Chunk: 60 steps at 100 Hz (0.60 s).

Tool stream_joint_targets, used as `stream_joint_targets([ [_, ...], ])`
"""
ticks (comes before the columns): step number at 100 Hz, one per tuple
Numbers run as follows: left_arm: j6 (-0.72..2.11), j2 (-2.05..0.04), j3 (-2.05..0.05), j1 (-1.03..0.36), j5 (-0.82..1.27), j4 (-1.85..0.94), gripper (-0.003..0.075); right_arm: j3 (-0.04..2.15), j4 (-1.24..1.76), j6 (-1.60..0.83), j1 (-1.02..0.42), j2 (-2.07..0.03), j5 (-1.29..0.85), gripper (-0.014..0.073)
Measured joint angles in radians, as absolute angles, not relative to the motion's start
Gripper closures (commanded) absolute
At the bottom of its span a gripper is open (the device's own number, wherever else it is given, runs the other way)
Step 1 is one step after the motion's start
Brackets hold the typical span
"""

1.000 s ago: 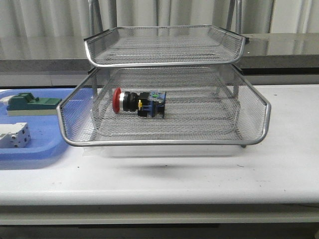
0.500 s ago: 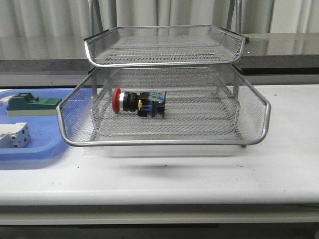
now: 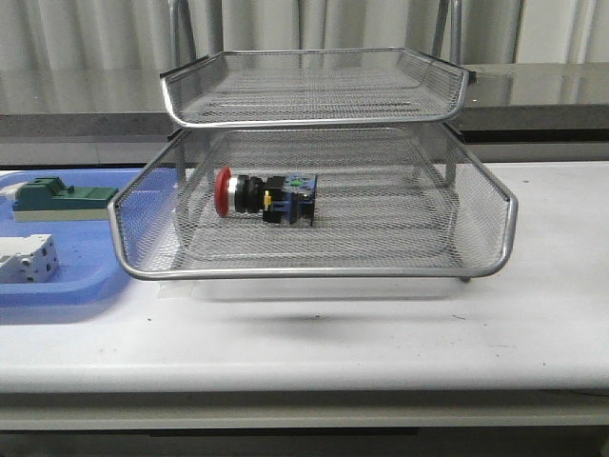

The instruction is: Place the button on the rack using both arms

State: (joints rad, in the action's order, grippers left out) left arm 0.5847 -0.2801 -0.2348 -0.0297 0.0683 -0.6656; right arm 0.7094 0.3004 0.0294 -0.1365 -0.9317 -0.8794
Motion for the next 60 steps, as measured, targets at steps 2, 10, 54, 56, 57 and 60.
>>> stream_joint_targets([
  [2,0.585,-0.280,-0.235,-0.030,0.068,-0.667,0.0741,0.709,0.313,0.012,-0.136,-0.948,-0.877,0.0660],
  [10,0.585,-0.280,-0.235,-0.030,0.066,-0.666,0.0741,0.709,0.369,-0.040,-0.150,-1.001,-0.860,0.0660],
  [54,0.585,-0.280,-0.235,-0.030,0.066,-0.666,0.0741,0.709,0.415,-0.089,-0.435,-1.213,-0.694,0.0658],
  [56,0.585,-0.280,-0.235,-0.030,0.066,-0.666,0.0741,0.709,0.415,-0.089,-0.449,-1.222,-0.688,0.0658],
  [57,0.585,-0.280,-0.235,-0.030,0.066,-0.666,0.0741,0.709,0.415,-0.089,-0.454,-1.226,-0.681,0.0658],
  [60,0.585,-0.280,-0.235,-0.030,0.066,-0.666,0.0741,0.709,0.415,-0.089,-0.476,-1.240,-0.667,0.0658],
])
